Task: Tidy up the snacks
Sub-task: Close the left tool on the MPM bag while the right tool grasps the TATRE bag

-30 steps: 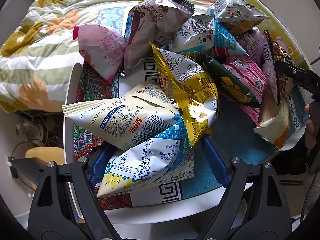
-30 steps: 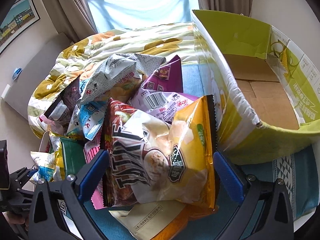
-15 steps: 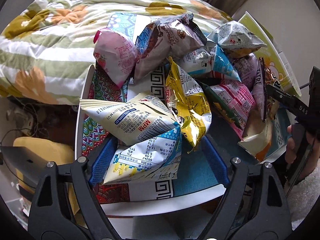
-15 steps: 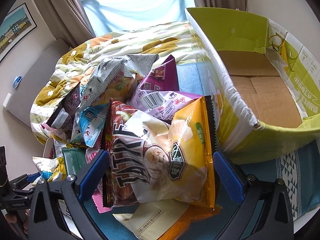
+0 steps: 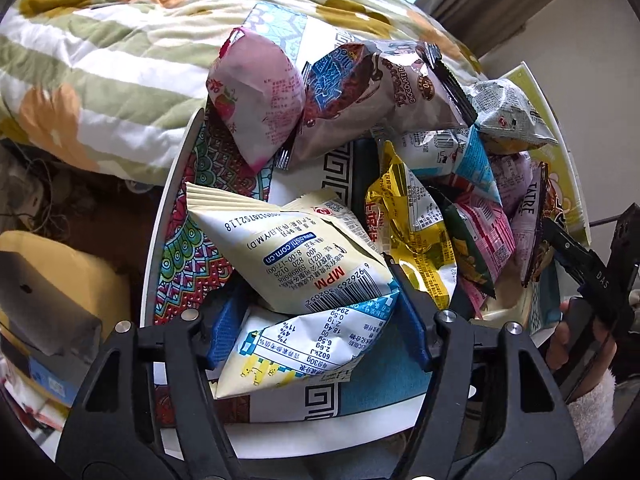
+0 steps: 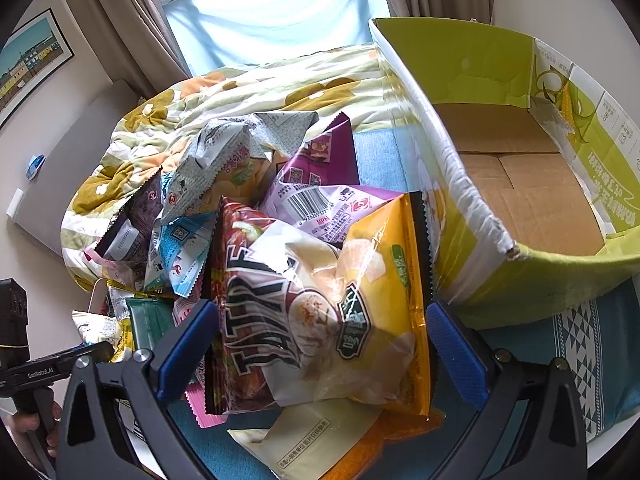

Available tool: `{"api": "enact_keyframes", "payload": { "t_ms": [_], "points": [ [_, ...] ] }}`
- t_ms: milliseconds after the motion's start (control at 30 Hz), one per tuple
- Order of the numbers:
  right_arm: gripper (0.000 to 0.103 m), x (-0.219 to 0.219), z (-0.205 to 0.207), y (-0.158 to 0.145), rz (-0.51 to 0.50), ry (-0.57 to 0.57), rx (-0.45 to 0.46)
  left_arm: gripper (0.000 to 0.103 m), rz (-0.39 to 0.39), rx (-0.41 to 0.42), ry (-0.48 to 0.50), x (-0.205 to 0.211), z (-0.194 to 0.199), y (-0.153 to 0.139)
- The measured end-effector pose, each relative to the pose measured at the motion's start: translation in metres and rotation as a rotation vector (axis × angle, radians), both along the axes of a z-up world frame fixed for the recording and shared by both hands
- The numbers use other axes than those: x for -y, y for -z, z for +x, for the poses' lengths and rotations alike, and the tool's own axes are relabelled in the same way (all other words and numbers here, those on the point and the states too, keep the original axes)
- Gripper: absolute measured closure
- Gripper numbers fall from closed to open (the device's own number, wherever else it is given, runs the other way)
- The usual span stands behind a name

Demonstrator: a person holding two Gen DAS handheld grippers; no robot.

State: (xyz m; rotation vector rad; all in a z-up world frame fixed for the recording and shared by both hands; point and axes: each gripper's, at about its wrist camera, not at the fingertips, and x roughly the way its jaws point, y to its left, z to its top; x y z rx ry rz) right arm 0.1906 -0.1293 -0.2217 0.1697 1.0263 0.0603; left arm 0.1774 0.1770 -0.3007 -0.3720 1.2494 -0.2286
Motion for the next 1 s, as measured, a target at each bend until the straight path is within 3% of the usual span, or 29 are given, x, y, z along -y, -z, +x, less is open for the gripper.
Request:
{"api": "enact_keyframes", "payload": {
  "t_ms": [167, 300, 433, 767, 1000],
  "points": [
    [0.000, -0.001, 0.002, 0.001, 0.001, -0.004, 0.009, 0.044, 0.015, 0.003, 0.021, 0.000, -0.004, -0.001],
    [0.024, -0.003, 0.003, 0.002, 0.002, -0.019, 0.009, 0.045, 0.002, 0.005, 0.023, -0.001, -0.007, -0.002],
    [0.032, -0.002, 0.002, 0.000, -0.004, -0.016, 0.016, 0.046, -0.007, 0.008, 0.017, -0.003, -0.008, -0.004],
    [0.035, -0.007, -0.010, -0.024, -0.046, -0.023, 0.080, 0.047, 0.006, 0.076, -0.002, -0.009, -0.019, -0.035],
    [0.035, -0.011, -0.025, -0.059, -0.061, -0.028, 0.127, 0.047, 0.008, 0.153, -0.002, -0.012, -0.027, -0.082]
  ]
}}
